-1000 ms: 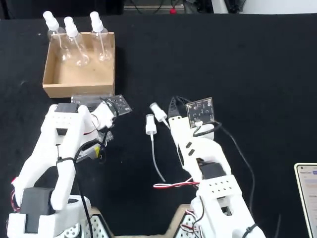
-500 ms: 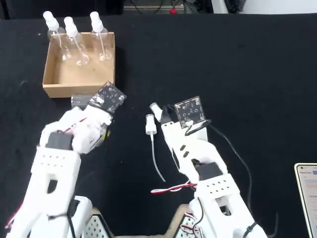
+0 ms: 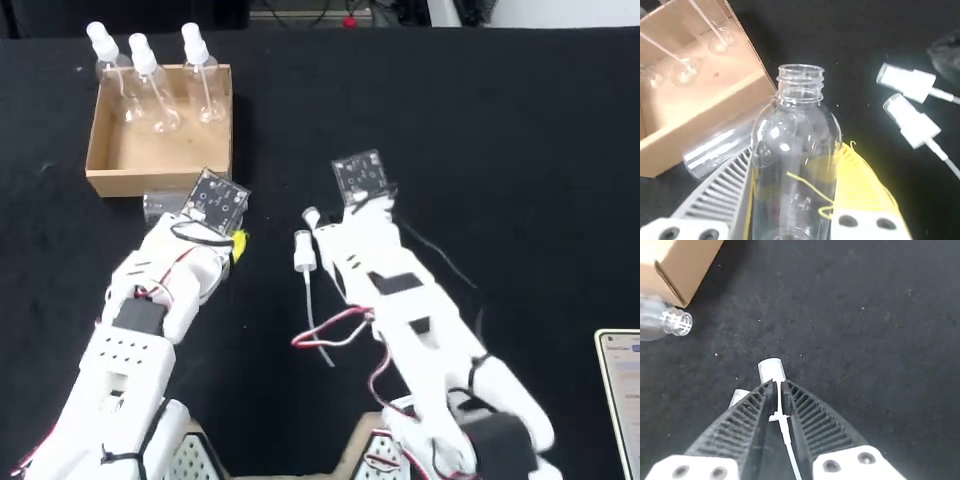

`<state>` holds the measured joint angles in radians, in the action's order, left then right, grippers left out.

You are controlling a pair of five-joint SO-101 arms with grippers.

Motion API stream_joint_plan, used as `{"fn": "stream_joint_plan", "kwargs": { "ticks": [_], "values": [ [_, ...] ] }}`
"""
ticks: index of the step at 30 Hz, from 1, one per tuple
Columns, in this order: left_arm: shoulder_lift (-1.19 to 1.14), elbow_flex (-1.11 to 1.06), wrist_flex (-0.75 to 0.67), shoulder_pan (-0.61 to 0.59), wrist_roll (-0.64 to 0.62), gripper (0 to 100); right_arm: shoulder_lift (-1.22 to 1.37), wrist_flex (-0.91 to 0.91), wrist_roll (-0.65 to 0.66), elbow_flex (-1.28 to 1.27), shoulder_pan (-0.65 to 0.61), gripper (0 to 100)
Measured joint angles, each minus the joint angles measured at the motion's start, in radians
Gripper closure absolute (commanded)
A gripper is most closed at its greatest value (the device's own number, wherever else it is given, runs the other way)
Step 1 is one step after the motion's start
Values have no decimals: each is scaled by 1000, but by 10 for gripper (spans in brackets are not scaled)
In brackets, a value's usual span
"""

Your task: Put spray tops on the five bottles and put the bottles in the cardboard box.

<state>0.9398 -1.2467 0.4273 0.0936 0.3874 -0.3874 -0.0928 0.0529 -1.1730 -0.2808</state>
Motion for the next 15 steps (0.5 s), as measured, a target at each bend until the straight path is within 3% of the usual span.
{"fn": "stream_joint_plan", "kwargs": {
  "ticks": [6,15],
  "values": [
    [9,-94,-129,0,-98,970,44,-158,-2,109,-23,785],
    [12,-173,-238,0,-163,970,193,-230,-3,226,-37,832]
  ]
}}
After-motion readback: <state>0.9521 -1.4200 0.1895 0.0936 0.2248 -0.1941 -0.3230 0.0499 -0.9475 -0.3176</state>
